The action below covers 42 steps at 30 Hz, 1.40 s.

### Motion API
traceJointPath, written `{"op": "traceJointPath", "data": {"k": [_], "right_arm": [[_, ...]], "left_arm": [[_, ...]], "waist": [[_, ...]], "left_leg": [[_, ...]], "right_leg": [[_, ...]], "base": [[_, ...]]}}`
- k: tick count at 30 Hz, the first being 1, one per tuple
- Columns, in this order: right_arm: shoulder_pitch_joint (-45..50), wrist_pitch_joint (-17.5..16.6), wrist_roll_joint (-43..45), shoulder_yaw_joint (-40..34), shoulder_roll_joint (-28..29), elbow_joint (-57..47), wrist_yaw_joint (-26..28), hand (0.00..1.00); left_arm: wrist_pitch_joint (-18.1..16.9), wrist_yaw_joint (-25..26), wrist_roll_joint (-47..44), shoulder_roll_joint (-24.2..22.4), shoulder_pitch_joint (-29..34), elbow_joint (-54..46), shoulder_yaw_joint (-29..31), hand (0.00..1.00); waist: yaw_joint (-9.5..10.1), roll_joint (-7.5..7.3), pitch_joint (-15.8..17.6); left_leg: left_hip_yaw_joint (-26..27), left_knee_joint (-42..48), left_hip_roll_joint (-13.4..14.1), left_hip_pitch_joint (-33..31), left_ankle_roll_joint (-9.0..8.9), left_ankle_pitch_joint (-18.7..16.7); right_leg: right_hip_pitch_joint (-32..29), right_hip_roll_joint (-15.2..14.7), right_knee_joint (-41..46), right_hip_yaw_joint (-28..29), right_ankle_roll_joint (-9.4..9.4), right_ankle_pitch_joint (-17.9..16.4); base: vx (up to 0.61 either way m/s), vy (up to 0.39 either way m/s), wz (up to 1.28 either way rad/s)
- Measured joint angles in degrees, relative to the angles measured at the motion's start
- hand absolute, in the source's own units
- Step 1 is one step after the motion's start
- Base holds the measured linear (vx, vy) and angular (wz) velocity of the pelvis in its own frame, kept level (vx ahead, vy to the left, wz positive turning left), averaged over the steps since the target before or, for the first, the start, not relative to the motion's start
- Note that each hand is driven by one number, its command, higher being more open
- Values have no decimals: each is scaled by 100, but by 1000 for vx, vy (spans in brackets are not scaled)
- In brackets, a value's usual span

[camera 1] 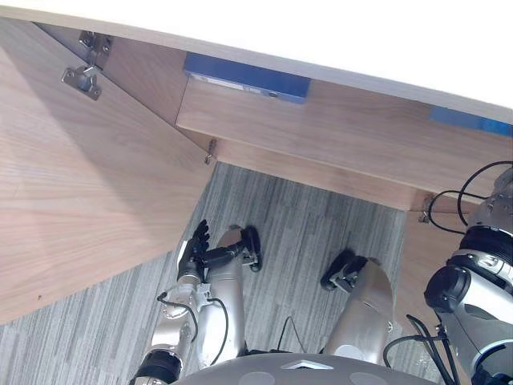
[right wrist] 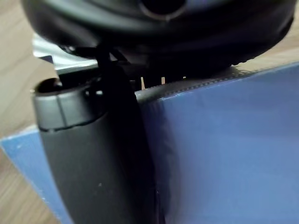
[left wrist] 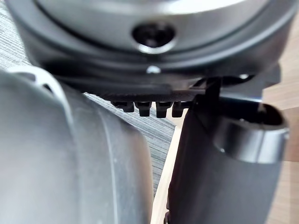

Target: Walk over to the cabinet, pick up the folder, carry it to the office cabinet, place the folder inside the office cabinet, then close the office cabinet door

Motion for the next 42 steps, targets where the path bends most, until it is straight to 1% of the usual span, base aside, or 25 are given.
{"op": "traceJointPath", "data": {"k": [4, 7, 13, 16, 20, 22, 24, 28, 34, 37, 39, 42], "right_arm": [[32, -15, 6, 8, 40, -10, 7, 100], [83, -119, 6, 10, 221, -60, 56, 100], [420, -360, 12, 11, 894, -379, 40, 100], [552, -375, 17, 30, 1190, -469, -48, 100], [757, -395, 16, 140, 1427, -719, -116, 100], [850, -399, 16, 166, 1472, -819, -116, 100], [960, -472, 12, 254, 1553, -976, -118, 100], [1169, -500, 6, 362, 1647, -1008, -117, 100], [1481, -468, -52, 512, 1890, -1009, -105, 100], [1755, -304, -292, 733, 1962, -1008, -21, 100], [1926, -108, -549, 853, 2016, -1009, 141, 100], [2102, -7, -750, 981, 2079, -1009, 267, 100]], "left_arm": [[0, 0, -1, 1, -1, 15, 0, 100], [2, 1, -2, 3, -2, 15, 0, 100], [6, 6, -15, 17, -1, 13, -3, 100], [7, 12, -15, 20, -1, 7, -2, 100], [10, 23, -20, 20, -3, -2, -1, 100], [20, 27, -33, 20, -1, -44, -2, 100], [29, 28, -45, 21, 2, -78, -1, 100], [35, 26, -73, 20, 4, -163, -4, 100], [35, 12, -114, 21, 0, -219, 6, 100], [35, 12, -115, 25, 2, -219, 15, 100], [35, 9, -115, 30, 2, -218, 60, 100], [34, 2, -114, 29, 4, -233, 80, 100]], "waist": [[2, 2, -1], [2, 3, -4], [1, 5, -5], [1, 6, -6], [2, 8, -7], [9, 8, -7], [-2, 7, -8], [-4, 6, -36], [-13, -20, -59], [-19, -61, -89], [-33, -82, -99], [-45, -109, -113]], "left_leg": [[9, -2, 7, 34, -2, -1], [5, 5, 21, 34, -7, -4], [2, 21, 56, 34, -22, -13], [-4, 45, 77, 33, -37, -24], [-35, 127, 98, 29, -53, -59], [-51, 134, 97, 22, -55, -62], [-67, 144, 98, 13, -59, -64], [-133, 166, 102, -13, -69, -70], [-188, 173, 121, -25, -77, -74], [-186, 163, 159, -22, -80, -75], [-190, 138, 197, 11, -87, -75], [-194, 117, 201, 65, -115, -90]], "right_leg": [[17, 13, 0, 19, 0, 0], [19, 34, 0, 26, -1, 0], [13, 67, 6, 31, -12, -6], [12, 80, 25, 31, -36, -19], [11, 82, 108, 39, -79, -49], [14, 82, 121, 35, -94, -57], [15, 89, 123, 32, -96, -58], [53, 110, 117, -16, -101, -61], [106, 149, 79, -68, -102, -61], [117, 181, 45, -91, -100, -59], [163, 243, -17, -98, -90, -49], [214, 257, -42, -101, -89, -48]], "base": [[0, 0, 0], [0, 0, 0], [0, 0, 0], [0, -2, -1], [0, 0, 0], [0, 0, 0], [0, 0, 0], [0, -2, 2], [3, -1, 2], [7, -6, -5], [3, -6, -6], [0, 0, 0]]}}
